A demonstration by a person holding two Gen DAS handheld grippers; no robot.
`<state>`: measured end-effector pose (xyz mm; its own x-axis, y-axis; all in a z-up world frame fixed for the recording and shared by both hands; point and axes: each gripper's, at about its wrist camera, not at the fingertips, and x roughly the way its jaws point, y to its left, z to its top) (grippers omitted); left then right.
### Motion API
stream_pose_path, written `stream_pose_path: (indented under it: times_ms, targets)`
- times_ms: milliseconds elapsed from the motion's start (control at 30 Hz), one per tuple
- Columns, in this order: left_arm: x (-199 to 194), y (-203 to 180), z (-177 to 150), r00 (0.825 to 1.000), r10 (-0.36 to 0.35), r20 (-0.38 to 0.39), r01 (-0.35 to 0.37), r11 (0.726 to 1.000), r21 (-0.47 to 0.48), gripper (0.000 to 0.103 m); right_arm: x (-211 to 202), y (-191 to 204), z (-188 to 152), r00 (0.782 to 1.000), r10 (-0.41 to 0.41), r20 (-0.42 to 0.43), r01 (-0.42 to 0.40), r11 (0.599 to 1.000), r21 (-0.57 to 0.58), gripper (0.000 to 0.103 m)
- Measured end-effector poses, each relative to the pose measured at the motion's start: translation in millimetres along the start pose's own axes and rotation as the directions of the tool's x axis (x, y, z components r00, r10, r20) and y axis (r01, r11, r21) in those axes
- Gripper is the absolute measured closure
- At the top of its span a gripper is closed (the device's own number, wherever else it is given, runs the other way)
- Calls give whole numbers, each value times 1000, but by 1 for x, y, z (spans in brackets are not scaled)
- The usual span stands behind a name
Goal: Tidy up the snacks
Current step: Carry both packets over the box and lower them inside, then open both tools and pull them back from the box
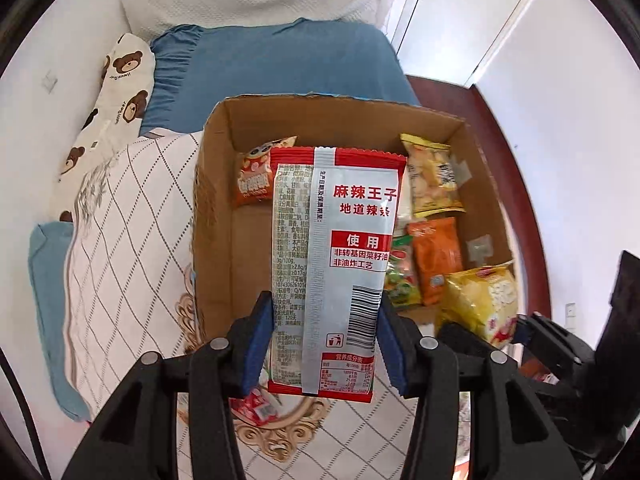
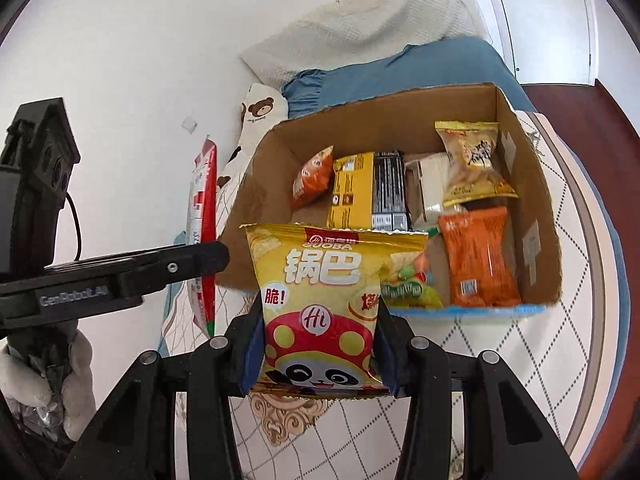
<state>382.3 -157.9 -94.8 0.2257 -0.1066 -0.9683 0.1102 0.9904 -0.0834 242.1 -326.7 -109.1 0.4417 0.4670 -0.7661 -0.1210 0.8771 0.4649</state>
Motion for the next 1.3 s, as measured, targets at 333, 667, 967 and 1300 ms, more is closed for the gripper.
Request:
stream_pose_path:
  times_ms: [333,667,967,1300]
  targets:
    - [99,28,62,973,100,-207,-113,992,-52,56,77,-5,51,997,-43,-71,46,998,35,54]
    - [134,45,67,956,108,-273,-138,986,-92,32,143,-18,44,972,-22,-232,43,995,86,24]
    - [131,37,61,963,85,-255,-112,989,-95,18,127,-27,46,962,-150,-228,163,986,42,6]
    - [97,21,38,992,98,-76,-106,989,-106,18,88,-38,40,945,-282,-167,283,959,-18,6]
